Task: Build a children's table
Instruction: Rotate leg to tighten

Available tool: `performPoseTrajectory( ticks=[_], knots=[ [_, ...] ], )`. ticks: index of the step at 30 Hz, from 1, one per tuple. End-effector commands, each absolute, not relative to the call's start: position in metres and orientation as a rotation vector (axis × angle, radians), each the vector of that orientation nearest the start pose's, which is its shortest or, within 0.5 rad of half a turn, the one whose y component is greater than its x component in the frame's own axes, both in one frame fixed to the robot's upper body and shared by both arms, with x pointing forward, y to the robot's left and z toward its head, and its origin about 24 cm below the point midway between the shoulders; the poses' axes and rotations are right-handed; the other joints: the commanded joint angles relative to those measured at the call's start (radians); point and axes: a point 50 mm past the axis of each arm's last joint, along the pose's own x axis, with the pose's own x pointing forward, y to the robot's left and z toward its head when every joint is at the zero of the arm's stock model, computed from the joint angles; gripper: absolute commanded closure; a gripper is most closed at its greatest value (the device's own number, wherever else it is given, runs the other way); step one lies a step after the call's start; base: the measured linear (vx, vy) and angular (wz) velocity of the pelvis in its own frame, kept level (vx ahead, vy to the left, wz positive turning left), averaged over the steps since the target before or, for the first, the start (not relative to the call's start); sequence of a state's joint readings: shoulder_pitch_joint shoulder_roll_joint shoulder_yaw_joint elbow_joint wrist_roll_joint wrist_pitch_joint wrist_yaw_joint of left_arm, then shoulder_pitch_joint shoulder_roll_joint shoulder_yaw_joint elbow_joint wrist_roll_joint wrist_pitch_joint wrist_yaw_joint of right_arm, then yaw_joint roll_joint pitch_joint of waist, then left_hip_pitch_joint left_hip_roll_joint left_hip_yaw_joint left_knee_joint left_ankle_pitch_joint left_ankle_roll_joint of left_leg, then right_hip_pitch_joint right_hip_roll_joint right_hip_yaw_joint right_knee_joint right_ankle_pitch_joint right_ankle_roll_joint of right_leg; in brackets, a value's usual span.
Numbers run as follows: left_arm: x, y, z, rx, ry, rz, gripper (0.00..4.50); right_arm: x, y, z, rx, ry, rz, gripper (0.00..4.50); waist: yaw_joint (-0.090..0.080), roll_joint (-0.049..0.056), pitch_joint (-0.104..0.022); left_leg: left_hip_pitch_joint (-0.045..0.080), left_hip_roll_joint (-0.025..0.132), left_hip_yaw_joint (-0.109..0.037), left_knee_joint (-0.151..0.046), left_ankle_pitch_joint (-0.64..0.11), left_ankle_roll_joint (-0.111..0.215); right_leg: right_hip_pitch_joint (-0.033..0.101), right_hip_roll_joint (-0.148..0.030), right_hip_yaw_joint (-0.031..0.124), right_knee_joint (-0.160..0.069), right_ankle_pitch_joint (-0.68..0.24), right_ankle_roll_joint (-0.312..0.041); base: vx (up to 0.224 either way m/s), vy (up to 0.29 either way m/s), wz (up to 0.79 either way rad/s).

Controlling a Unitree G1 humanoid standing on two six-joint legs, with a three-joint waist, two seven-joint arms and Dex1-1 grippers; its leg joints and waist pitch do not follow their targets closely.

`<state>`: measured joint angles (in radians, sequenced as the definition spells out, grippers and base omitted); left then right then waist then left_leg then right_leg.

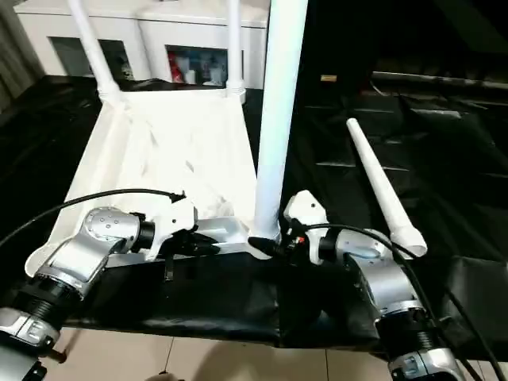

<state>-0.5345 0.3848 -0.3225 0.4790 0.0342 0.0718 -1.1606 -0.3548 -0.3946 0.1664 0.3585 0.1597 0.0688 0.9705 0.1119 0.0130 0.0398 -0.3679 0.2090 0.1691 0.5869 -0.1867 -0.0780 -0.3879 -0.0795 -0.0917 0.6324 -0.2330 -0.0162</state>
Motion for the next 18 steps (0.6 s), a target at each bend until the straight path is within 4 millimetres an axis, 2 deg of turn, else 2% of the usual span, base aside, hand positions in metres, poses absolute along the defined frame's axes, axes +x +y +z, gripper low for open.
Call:
performPoseTrajectory(
  ticks=[1, 6, 10, 11, 12, 16, 17, 18],
  knots=[
    [0.304, 0.119, 0.058, 0.47, 0.343, -1.389, 4.5, 0.297, -0.16, 0.048, -0.223, 0.25, 1.038, 1.69, 0.0, -0.013, -0.065, 0.004, 0.024, -0.002, -0.05, -0.038, 0.099, 0.061, -0.066, 0.057, -0.055, 0.133, -0.243, 0.0, 0.0, 0.0],
    [0.304, 0.12, 0.058, 0.467, 0.348, -1.385, 4.5, 0.298, -0.162, 0.044, -0.2, 0.264, 1.01, 1.73, -0.001, -0.012, -0.066, 0.003, 0.023, -0.002, -0.049, -0.033, 0.103, 0.061, -0.066, 0.056, -0.053, 0.137, -0.246, 0.0, 0.0, 0.0],
    [0.305, 0.12, 0.058, 0.442, 0.349, -1.375, 4.5, 0.3, -0.164, 0.036, -0.161, 0.297, 0.944, 1.73, -0.006, -0.013, -0.063, 0.002, 0.023, -0.003, -0.052, -0.053, 0.093, 0.061, -0.067, 0.055, -0.057, 0.098, -0.246, 0.0, 0.0, 0.0],
    [0.307, 0.119, 0.056, 0.435, 0.354, -1.341, 4.5, 0.304, -0.166, 0.03, -0.139, 0.319, 0.873, 1.73, -0.007, -0.012, -0.062, 0.003, 0.023, -0.003, -0.052, -0.059, 0.09, 0.061, -0.067, 0.055, -0.059, 0.086, -0.244, 0.0, 0.0, 0.0],
    [0.311, 0.119, 0.055, 0.427, 0.364, -1.288, 4.5, 0.307, -0.167, 0.023, -0.106, 0.346, 0.787, 1.73, -0.016, -0.011, -0.057, 0.0, 0.021, -0.003, -0.056, -0.086, 0.072, 0.06, -0.068, 0.054, -0.065, 0.027, -0.242, 0.0, 0.0, 0.0],
    [0.326, 0.11, 0.053, 0.381, 0.367, -1.134, 4.5, 0.317, -0.162, 0.003, -0.05, 0.429, 0.535, 1.73, -0.027, -0.013, -0.052, 0.005, 0.019, -0.002, -0.061, -0.134, 0.025, 0.057, -0.069, 0.058, -0.08, -0.117, -0.208, 0.0, 0.0, 0.0],
    [0.329, 0.105, 0.051, 0.377, 0.374, -1.095, 4.5, 0.321, -0.159, -0.002, -0.042, 0.448, 0.452, 1.74, -0.029, -0.006, -0.049, 0.008, 0.018, -0.003, -0.063, -0.154, 0.009, 0.054, -0.071, 0.058, -0.085, -0.163, -0.202, 0.0, 0.0, 0.0],
    [0.332, 0.1, 0.05, 0.375, 0.379, -1.059, 4.5, 0.324, -0.155, -0.006, -0.038, 0.464, 0.383, 1.74, -0.034, -0.009, -0.048, 0.008, 0.016, -0.005, -0.067, -0.171, -0.008, 0.056, -0.07, 0.057, -0.089, -0.208, -0.189, 0.0, 0.0, 0.0]
  ],
)
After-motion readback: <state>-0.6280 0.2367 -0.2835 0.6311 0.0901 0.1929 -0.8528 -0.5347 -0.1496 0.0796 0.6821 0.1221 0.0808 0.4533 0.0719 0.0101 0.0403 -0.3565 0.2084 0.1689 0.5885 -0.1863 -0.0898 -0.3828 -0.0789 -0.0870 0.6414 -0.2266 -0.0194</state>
